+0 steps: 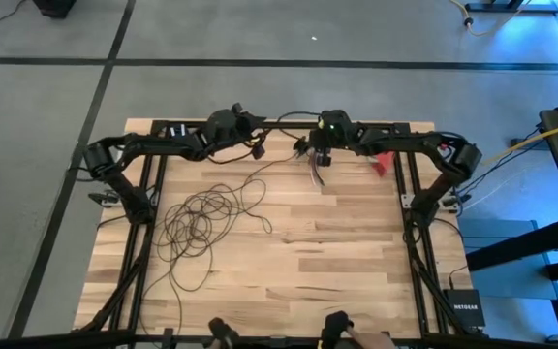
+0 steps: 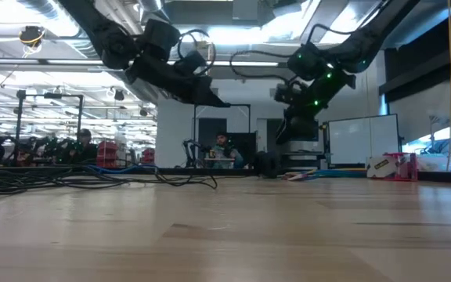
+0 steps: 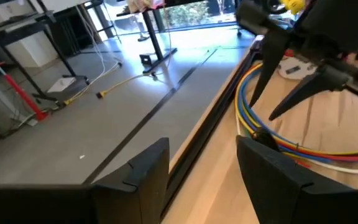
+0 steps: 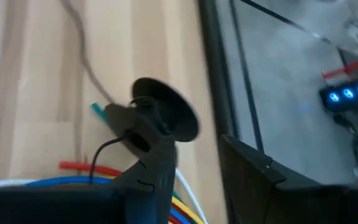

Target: Coiling cords

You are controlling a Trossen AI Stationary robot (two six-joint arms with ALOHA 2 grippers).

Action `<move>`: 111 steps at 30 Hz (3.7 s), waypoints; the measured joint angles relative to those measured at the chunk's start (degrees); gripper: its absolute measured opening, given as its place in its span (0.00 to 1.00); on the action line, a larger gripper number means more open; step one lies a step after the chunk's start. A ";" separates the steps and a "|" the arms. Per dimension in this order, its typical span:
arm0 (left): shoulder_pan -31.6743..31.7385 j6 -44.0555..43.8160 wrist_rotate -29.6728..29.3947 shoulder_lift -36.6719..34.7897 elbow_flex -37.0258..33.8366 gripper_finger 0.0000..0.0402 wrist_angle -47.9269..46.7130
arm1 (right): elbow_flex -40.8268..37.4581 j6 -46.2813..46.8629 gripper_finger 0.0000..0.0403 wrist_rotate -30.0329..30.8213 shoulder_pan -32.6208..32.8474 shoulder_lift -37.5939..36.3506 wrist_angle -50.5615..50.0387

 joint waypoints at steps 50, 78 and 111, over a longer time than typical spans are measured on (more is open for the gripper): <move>-1.24 4.69 0.00 -0.07 0.07 0.45 -3.13 | 11.19 -3.29 0.02 -15.46 -3.34 3.82 -17.70; -6.51 7.04 6.19 -0.43 0.12 0.45 0.04 | 5.75 11.75 0.02 -17.95 0.85 -15.93 -9.90; -9.57 13.21 -10.86 1.14 7.09 0.01 -10.58 | 5.75 10.65 0.02 -16.91 0.85 -15.90 -12.89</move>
